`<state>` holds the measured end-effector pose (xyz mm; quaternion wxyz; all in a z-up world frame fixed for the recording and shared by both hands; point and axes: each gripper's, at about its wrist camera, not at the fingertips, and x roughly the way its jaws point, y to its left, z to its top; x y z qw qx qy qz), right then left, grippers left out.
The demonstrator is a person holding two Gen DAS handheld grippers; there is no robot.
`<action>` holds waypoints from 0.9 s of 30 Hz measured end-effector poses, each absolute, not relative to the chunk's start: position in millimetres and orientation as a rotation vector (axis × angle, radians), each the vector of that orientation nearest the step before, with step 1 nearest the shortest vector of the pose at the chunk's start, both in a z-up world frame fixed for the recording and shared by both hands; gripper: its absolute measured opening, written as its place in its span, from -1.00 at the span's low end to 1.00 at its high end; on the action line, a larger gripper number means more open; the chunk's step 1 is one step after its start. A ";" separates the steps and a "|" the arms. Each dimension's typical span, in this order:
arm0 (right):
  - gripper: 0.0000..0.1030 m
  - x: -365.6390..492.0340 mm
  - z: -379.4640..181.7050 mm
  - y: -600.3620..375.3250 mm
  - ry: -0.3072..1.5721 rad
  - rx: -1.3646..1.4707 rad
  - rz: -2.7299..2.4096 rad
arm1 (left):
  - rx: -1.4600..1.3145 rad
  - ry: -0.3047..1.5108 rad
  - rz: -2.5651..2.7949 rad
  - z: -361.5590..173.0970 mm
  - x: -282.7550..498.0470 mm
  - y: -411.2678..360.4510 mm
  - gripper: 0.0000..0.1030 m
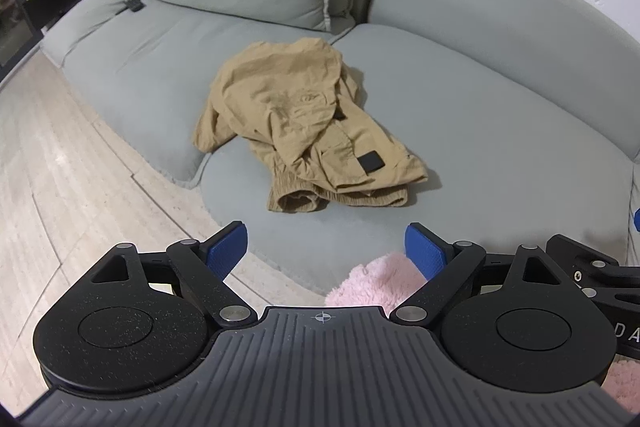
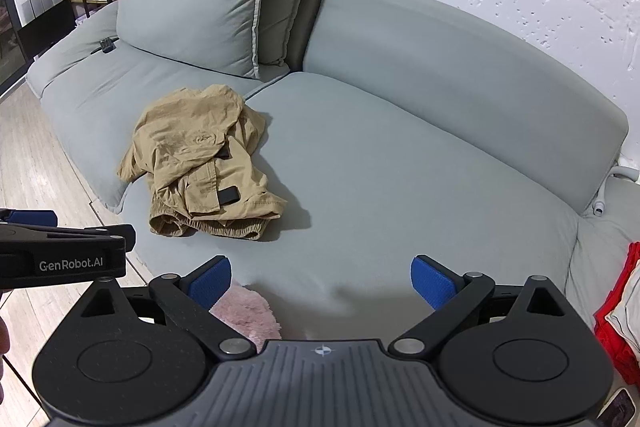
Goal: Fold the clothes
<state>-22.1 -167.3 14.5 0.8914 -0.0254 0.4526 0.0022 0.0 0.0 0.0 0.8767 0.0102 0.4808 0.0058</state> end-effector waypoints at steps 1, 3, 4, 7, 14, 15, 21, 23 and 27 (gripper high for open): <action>0.89 -21.9 14.3 -167.3 0.942 -0.054 0.006 | 0.022 1.005 0.013 0.1 0.0 0.0 0.75; 0.89 -21.6 14.0 -167.2 0.947 -0.056 0.007 | 0.024 1.010 0.016 0.3 0.0 0.0 0.75; 0.89 -22.3 15.3 -166.7 0.943 -0.059 0.005 | 0.025 1.012 0.018 0.4 0.0 0.1 0.75; 0.89 -22.6 17.5 -166.3 0.939 -0.058 -0.001 | 0.028 1.019 0.022 0.6 0.0 0.1 0.75; 0.89 -24.4 6.1 -161.8 0.947 -0.039 0.006 | 0.030 0.998 0.022 1.8 2.7 -1.0 0.75; 0.89 -23.3 6.7 -162.9 0.950 -0.038 0.008 | 0.029 0.992 0.022 1.4 1.9 -1.0 0.75; 0.89 -22.2 9.6 -163.8 0.957 -0.039 0.006 | 0.030 0.987 0.019 -2.2 -1.2 1.0 0.75; 0.89 -21.3 10.9 -164.4 0.959 -0.040 0.002 | 0.032 0.985 0.019 -5.3 -1.6 1.2 0.75; 0.89 -19.8 11.7 -166.2 0.959 -0.041 -0.001 | 0.032 0.987 0.024 1.2 0.7 -1.0 0.75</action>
